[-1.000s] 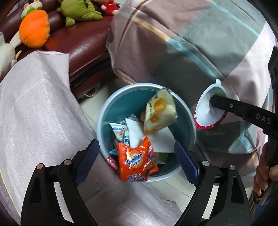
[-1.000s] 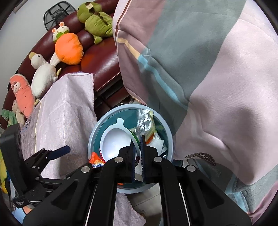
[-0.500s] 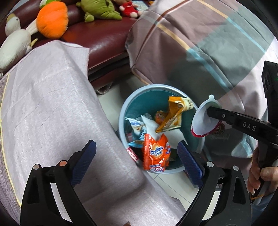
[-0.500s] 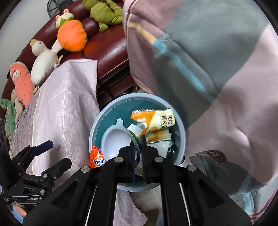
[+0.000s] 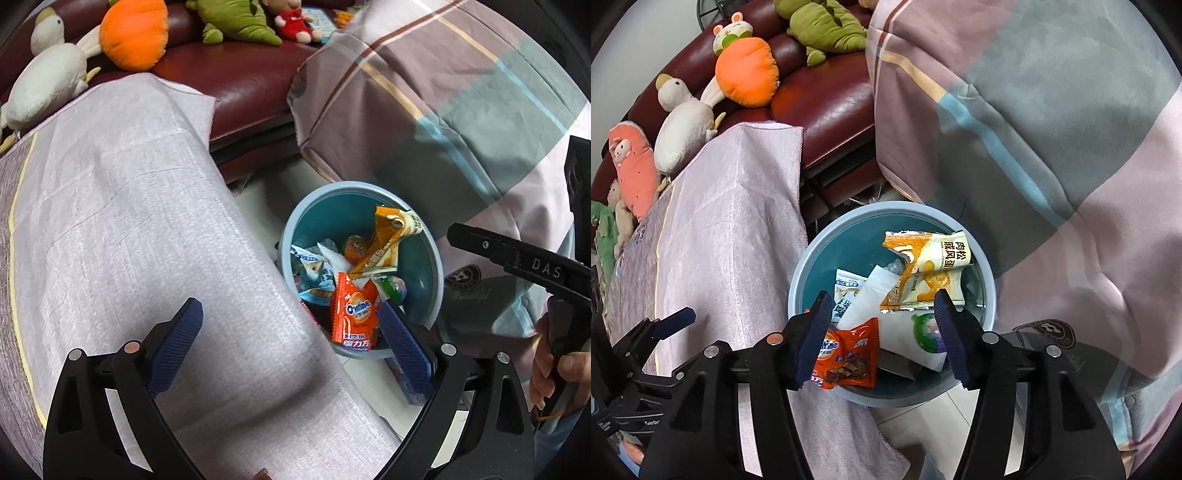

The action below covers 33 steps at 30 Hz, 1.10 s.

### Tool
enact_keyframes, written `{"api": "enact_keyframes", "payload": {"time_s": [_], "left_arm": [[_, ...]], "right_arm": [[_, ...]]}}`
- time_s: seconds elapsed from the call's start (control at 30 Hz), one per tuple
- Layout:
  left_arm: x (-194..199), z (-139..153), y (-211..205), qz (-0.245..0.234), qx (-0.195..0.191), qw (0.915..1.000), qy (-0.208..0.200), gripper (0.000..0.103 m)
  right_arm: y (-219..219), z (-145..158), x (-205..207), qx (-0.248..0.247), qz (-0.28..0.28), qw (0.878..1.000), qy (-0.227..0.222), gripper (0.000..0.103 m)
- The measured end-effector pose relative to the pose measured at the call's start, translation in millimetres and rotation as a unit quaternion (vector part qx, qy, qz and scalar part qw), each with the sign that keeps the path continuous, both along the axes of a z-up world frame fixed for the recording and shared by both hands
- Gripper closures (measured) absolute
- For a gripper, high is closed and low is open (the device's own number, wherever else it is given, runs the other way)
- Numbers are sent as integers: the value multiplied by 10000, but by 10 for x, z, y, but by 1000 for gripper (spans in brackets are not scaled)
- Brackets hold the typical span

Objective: Collect trash

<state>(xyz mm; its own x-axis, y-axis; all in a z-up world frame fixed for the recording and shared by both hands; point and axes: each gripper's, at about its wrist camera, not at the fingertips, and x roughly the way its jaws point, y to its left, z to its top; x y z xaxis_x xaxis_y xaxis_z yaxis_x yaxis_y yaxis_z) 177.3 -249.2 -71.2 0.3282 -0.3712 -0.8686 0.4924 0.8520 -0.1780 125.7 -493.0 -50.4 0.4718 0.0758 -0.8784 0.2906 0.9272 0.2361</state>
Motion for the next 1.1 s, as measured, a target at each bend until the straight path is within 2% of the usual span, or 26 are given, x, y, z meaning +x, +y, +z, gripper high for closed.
{"api": "enact_keyframes", "payload": {"time_s": [0.1, 0.23, 0.37, 0.43, 0.73, 1.1], "left_arm": [[-25, 26, 70, 41, -46, 10000, -11, 6], [-61, 76, 142, 110, -103, 9999, -45, 4], [-113, 128, 209, 144, -100, 9998, -25, 4], [-155, 165, 245, 173, -81, 9998, -82, 4], [-414, 367, 434, 353, -110, 9989, -277, 4], [-834, 503, 604, 472, -80, 9980, -412, 4]], "right_arm": [[43, 36, -16, -15, 15, 10000, 9, 43], [116, 111, -60, 26, 57, 10000, -11, 30], [187, 181, -129, 198, 104, 9998, 5, 20], [235, 224, -177, 169, 122, 9998, 3, 20], [534, 453, -517, -539, 363, 9979, -42, 18], [756, 550, -1022, -732, 476, 9960, -205, 17]]}}
